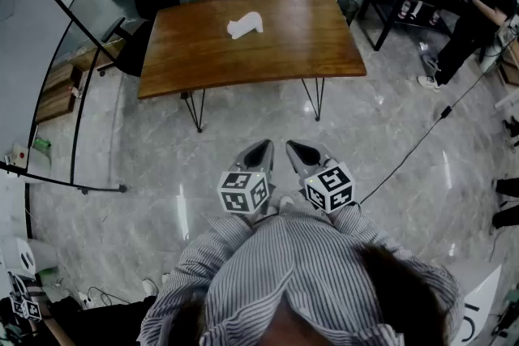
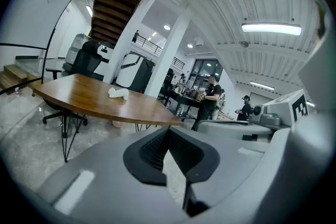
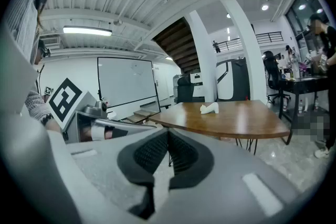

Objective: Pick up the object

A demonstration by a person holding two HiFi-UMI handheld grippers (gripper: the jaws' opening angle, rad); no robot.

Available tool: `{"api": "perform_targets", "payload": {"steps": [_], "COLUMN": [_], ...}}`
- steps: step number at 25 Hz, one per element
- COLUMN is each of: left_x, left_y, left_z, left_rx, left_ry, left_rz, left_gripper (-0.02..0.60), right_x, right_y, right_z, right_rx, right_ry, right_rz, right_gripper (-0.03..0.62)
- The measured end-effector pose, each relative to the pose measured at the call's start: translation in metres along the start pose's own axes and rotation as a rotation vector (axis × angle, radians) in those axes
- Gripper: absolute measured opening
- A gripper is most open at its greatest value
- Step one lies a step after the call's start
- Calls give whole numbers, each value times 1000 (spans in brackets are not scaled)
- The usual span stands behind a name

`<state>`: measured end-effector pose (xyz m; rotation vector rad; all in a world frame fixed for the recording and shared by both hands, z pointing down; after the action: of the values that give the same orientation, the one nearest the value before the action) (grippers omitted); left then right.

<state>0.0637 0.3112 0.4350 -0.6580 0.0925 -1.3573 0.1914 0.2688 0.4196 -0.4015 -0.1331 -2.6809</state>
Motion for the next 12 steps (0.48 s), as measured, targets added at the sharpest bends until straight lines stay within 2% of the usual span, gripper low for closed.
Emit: {"api": "perform_targets", "payload": {"steps": [12], "left_x": [12], "left_y": [-9], "left_z": [0], "left_rx": [13], "left_ry": [-13], "left_rz": [-31], "left_gripper": [3], "right_x": [20], "right_y": [4], "right_z": [-3], "right_rx": [-34], "right_ry": [-1], "right_rz": [-57], "right_gripper": [2]}}
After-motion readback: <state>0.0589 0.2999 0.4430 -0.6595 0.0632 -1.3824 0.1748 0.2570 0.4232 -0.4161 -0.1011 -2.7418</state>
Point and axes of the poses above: the fingertips, and each gripper's own axes: x forward along the fingers, y to its right, z out of its underside, the point moved 7 cm from there along -x, backward along the fingers, and after that the axes turned 8 degrees about -x, right-handed, at the moved point
